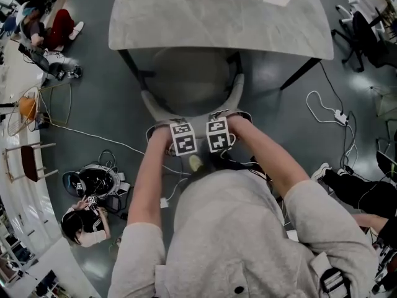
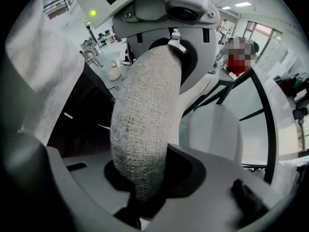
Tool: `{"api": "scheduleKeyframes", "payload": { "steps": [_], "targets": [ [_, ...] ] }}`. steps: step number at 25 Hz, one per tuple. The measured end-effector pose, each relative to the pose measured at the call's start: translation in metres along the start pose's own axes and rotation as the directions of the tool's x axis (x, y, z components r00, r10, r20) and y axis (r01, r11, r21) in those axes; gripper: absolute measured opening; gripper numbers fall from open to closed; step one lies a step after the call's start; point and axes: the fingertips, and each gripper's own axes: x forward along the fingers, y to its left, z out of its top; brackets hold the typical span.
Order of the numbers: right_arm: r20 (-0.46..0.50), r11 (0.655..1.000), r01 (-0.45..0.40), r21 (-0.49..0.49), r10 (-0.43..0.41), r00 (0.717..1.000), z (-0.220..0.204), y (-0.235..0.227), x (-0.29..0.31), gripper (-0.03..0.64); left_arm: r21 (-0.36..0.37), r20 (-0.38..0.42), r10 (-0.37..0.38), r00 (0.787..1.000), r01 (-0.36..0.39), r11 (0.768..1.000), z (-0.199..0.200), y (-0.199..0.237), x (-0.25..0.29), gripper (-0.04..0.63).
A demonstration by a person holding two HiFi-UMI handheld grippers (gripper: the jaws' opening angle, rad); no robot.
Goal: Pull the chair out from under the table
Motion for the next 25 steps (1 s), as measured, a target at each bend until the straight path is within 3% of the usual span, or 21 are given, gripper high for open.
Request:
{"api": "scheduleKeyframes", "payload": {
  "steps": [6, 25],
  "targets": [
    [0.005, 0.999, -0.008, 0.045, 0.008, 1.0, 0.01, 0.017, 0.006, 0.104, 0.045, -0.012, -0.011, 1.0, 0.012, 0.999, -0.007, -0.015, 0.004, 0.135],
    [0.011, 0.997, -0.019, 0.07, 0.018, 1.0, 0.017, 0.049, 0.011, 0.107, 0.044, -0.021, -0.028, 0.999, 0.029, 0.999, -0.007, -0.048, 0.01, 0.135]
  ]
}}
